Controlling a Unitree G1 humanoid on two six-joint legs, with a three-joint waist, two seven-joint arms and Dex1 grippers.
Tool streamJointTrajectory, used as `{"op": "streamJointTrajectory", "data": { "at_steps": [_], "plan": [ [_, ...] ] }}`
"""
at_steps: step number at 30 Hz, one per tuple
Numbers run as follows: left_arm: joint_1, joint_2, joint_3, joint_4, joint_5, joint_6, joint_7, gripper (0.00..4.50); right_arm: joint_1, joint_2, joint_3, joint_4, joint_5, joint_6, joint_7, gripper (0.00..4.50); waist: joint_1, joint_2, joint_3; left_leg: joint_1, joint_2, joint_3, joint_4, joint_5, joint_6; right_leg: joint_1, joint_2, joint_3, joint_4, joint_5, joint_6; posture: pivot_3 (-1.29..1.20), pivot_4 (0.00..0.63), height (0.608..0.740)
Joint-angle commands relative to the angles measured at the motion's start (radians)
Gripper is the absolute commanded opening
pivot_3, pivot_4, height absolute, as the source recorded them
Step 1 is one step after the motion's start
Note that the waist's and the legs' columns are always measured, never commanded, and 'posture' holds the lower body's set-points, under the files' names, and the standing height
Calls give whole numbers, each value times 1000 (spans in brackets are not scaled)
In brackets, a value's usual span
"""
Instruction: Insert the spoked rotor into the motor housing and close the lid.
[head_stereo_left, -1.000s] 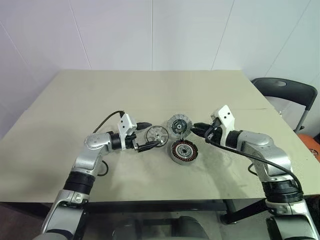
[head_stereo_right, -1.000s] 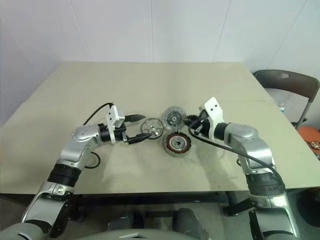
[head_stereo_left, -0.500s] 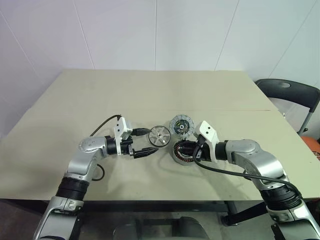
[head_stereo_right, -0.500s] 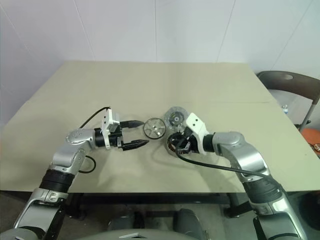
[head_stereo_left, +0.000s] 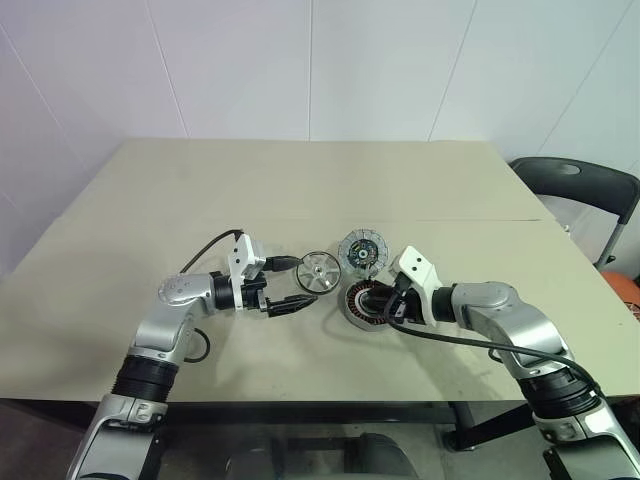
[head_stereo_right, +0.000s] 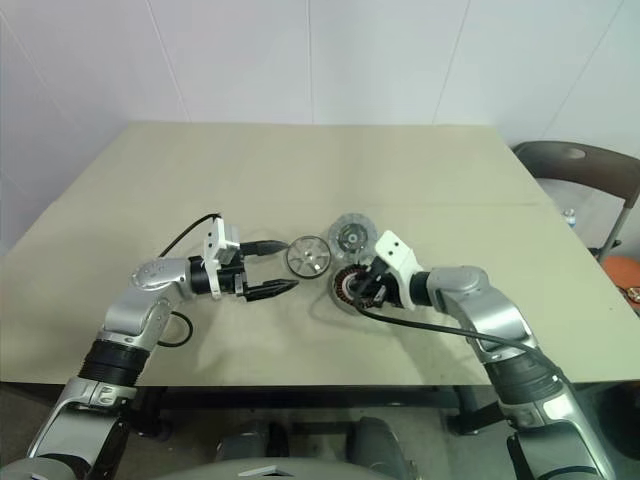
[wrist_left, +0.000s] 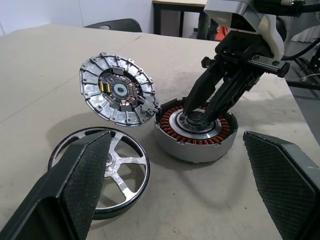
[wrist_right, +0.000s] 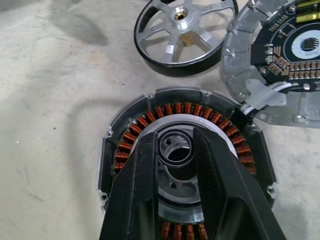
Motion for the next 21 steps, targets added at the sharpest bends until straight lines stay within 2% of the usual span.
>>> {"op": "streamJointTrajectory", "data": {
  "at_steps": [1,21],
  "plan": [
    [-11,2,7,-27,-9,-9,-1,4500,-1,-17,-18,-10,-6,-11,-3,647,0,0,0,0,0,0,0,0,0,0,0,0,0,0,0,0,0,740],
    [-22,0,0,-15,-2,-13,-4,4500,13,-8,-25,11,-17,-20,-29,647,0,0,0,0,0,0,0,0,0,0,0,0,0,0,0,0,0,740]
  ]
}}
